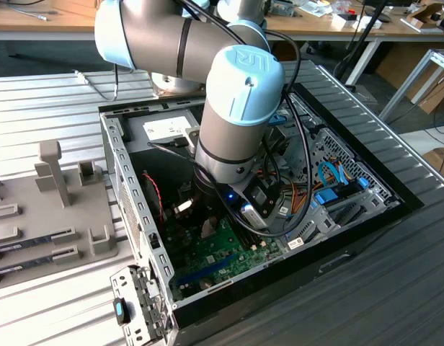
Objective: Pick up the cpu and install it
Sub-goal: 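Place the cpu into insertion slot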
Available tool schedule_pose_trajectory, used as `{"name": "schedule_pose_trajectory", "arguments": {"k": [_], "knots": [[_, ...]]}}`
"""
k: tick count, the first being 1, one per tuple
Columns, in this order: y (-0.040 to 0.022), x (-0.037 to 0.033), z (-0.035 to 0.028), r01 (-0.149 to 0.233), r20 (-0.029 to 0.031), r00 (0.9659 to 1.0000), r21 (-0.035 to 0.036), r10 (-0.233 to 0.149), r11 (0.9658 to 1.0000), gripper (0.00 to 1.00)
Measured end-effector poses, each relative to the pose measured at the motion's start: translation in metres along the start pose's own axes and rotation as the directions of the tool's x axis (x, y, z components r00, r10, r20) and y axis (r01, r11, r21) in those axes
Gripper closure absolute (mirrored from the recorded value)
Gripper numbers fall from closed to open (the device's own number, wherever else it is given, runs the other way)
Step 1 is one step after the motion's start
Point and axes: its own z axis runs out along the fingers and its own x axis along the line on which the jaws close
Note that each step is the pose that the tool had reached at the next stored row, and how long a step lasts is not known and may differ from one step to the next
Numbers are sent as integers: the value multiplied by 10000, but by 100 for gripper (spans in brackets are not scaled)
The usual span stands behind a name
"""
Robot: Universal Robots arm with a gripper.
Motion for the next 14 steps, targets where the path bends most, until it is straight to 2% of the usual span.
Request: {"name": "schedule_pose_trajectory", "arguments": {"k": [14], "knots": [[0, -1, -64, -1, 1, 10000, -2, 1, 10000, 62]]}}
